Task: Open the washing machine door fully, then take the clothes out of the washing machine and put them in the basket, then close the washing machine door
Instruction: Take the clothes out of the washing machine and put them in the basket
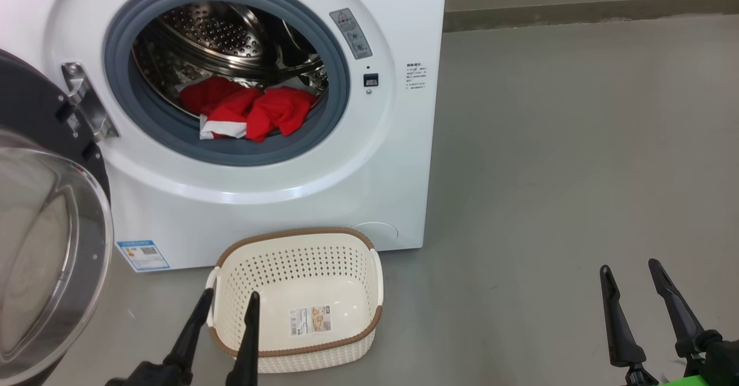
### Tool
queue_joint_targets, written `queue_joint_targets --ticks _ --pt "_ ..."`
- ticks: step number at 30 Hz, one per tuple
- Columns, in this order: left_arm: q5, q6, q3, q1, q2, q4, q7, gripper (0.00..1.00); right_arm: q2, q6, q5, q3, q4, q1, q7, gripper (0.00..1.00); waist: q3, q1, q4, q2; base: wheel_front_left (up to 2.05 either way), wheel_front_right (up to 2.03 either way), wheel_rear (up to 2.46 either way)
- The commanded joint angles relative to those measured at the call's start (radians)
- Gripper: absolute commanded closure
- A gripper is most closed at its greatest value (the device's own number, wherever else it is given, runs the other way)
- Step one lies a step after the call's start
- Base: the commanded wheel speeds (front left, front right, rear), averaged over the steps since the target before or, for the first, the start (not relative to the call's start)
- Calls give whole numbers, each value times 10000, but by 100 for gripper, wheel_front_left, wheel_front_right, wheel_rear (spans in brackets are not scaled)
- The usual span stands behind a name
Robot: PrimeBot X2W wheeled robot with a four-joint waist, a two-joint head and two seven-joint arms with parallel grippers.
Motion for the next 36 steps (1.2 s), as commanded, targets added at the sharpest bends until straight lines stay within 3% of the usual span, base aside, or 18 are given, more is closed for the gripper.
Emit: queue_joint_targets --ticks 1,20,36 --pt "38 -78 298 -166 69 -192 -51 0 -152 63 43 241 -278 -122 -62 0 -2 0 27 0 26 -26 0" --pt "-54 -273 24 -262 58 -438 -51 0 -152 63 83 269 -224 -194 -63 0 46 0 122 0 118 -117 0" --pt "84 193 145 -302 17 -496 -51 0 -152 63 53 287 -156 -358 -63 0 122 0 256 0 22 -22 0"
